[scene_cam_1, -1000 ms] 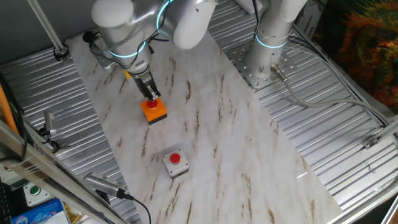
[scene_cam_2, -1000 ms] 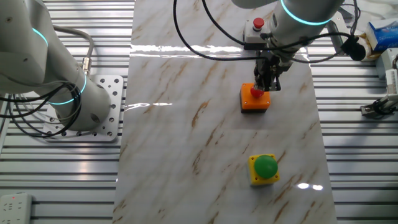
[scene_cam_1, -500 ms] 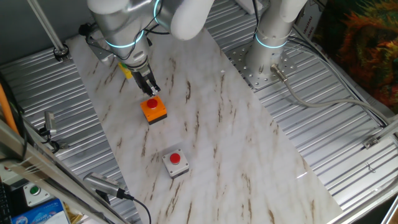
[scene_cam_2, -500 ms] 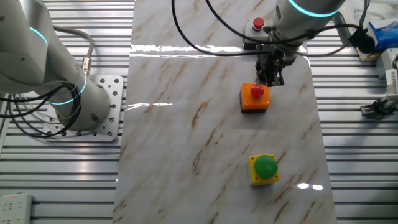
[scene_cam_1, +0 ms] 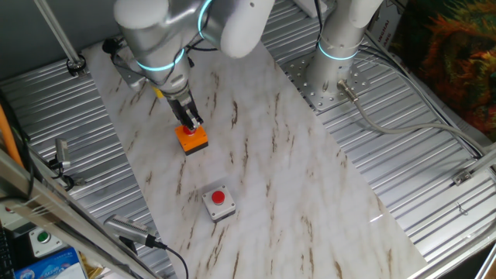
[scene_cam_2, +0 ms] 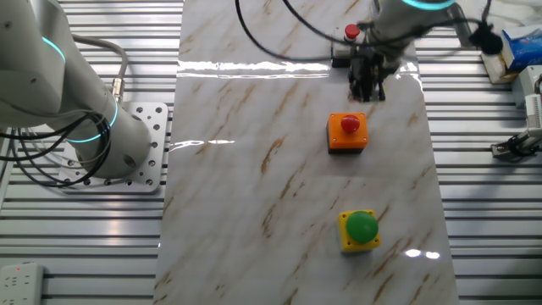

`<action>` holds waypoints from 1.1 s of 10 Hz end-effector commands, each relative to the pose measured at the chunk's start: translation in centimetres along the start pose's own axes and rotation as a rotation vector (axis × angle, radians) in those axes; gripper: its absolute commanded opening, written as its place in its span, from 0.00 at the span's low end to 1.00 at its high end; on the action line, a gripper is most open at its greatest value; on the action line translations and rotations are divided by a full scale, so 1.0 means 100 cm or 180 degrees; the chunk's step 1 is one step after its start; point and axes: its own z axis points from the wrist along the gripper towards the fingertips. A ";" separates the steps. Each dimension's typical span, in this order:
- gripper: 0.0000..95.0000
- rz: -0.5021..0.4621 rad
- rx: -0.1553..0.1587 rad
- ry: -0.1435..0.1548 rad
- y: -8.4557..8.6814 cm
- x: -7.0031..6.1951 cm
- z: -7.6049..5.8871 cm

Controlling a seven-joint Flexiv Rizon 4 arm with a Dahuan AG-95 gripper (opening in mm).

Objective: Press three buttons from left to right in sequence

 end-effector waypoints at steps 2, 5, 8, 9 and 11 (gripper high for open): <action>0.00 0.0118 0.0039 0.0018 0.054 -0.010 -0.006; 0.00 0.0218 0.0024 0.0041 0.100 -0.024 -0.010; 0.00 0.0241 0.0022 0.0030 0.131 -0.031 -0.010; 0.00 0.0250 0.0014 0.0028 0.136 -0.033 -0.007; 0.00 0.0270 0.0019 0.0025 0.147 -0.037 -0.001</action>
